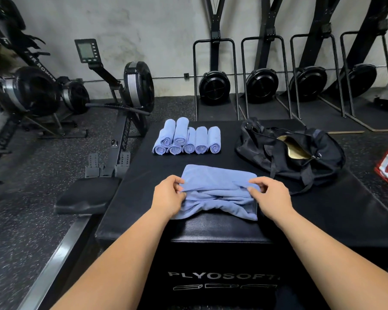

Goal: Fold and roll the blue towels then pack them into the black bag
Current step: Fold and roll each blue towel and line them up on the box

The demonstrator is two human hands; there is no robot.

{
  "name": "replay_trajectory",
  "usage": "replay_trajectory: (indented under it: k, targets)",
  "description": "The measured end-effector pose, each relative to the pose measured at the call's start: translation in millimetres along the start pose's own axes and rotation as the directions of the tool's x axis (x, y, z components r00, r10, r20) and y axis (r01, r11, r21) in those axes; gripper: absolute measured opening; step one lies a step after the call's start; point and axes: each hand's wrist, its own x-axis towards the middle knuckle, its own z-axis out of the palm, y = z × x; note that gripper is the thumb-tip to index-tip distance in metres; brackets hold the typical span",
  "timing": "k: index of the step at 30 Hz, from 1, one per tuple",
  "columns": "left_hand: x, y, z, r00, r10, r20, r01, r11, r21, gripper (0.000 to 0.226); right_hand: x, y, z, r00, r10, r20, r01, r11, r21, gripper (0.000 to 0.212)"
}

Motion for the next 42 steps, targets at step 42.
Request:
replay_trajectory:
  k: [42]
  targets:
    - [136.3, -24.1, 42.5, 0.993, -0.088, -0.083, 0.083, 0.994, -0.068, 0.009, 85.9, 63.9, 56.6, 0.970, 0.036, -0.242, -0.105, 0.954, -0.282, 0.003]
